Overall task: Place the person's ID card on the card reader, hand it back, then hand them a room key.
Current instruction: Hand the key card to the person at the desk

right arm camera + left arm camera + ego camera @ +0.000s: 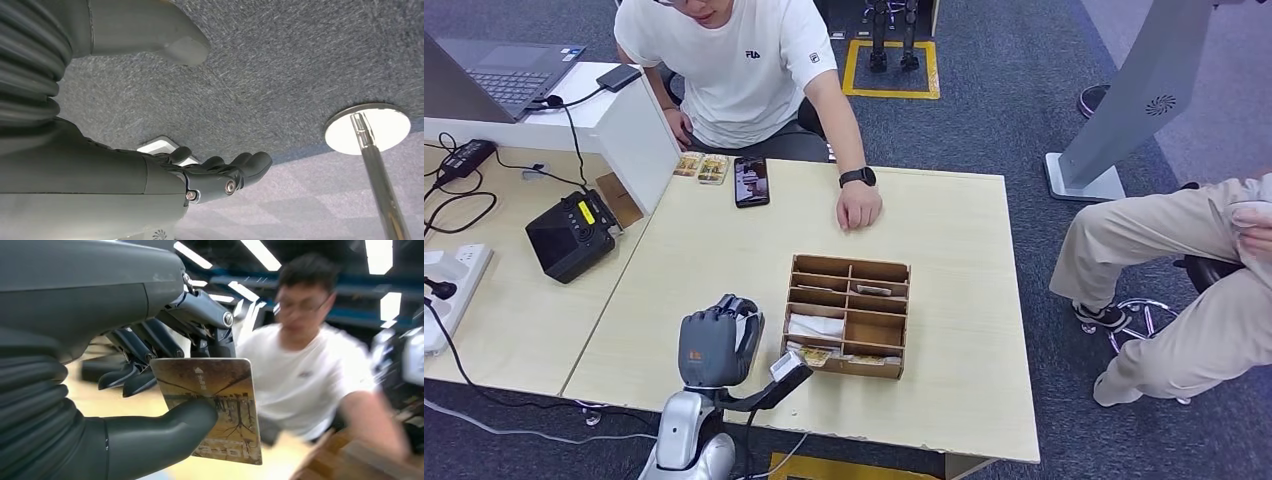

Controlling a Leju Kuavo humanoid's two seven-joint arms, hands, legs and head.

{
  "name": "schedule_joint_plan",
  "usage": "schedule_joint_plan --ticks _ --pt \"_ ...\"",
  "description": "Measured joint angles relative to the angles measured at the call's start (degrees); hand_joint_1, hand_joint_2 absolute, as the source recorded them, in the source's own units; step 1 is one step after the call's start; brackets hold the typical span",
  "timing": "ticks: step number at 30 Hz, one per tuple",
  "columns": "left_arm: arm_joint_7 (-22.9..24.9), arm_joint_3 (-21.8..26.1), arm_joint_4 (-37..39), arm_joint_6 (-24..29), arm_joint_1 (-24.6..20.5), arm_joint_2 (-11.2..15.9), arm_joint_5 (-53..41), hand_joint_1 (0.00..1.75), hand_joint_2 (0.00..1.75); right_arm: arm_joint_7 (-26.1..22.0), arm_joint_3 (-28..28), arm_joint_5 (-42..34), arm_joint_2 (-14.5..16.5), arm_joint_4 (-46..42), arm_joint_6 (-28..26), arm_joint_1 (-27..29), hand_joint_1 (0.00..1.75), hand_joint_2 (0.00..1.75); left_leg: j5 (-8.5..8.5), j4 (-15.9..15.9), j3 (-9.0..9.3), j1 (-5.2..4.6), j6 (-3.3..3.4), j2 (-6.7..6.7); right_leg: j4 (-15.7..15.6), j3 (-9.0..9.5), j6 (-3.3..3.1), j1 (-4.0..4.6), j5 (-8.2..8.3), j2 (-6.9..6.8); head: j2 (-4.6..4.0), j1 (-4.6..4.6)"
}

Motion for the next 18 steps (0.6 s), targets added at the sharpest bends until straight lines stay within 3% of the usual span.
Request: schedule_joint_plan --ticks 3,6,12,18 --pt "-7.02 3.33 -2.27 0.02 -0.35 -2.68 4.62 1.75 1.75 -0.22 0.0 0.13 0.0 -0.01 0.0 0.0 0.0 1.75 -0.03 0.01 0.06 -0.02 0.05 0.05 -0.01 0.0 0.01 -0.02 0.01 0.04 0.0 0.01" --pt "-9.89 4.81 -3.27 0.05 -0.91 -3.28 8.01 1.75 1.75 -0.28 0.0 0.64 0.0 -0.01 -0.01 0.0 0.0 1.75 -0.03 0.01 0.1 0.0 0.04 0.08 -0.01 -0.01 0.0 -0.01 0.0 0.06 0.0 -0.02" --pt "-10.69 5.0 -3.41 0.07 -3.22 -3.32 10.78 1.75 1.75 -0.42 0.0 1.3 0.0 0.0 0.0 -0.02 0.0 1.75 -0.01 0.0 0.09 0.02 0.02 0.1 0.0 -0.01 0.0 0.0 0.01 0.1 0.0 -0.03" --pt "-8.91 5.0 -1.83 0.06 -8.53 -3.58 14.58 1.75 1.75 -0.75 0.0 2.75 0.0 0.01 0.0 -0.08 0.0 1.75 -0.01 0.01 0.08 -0.01 0.03 0.08 0.0 0.02 0.01 -0.01 0.02 0.06 0.0 -0.01"
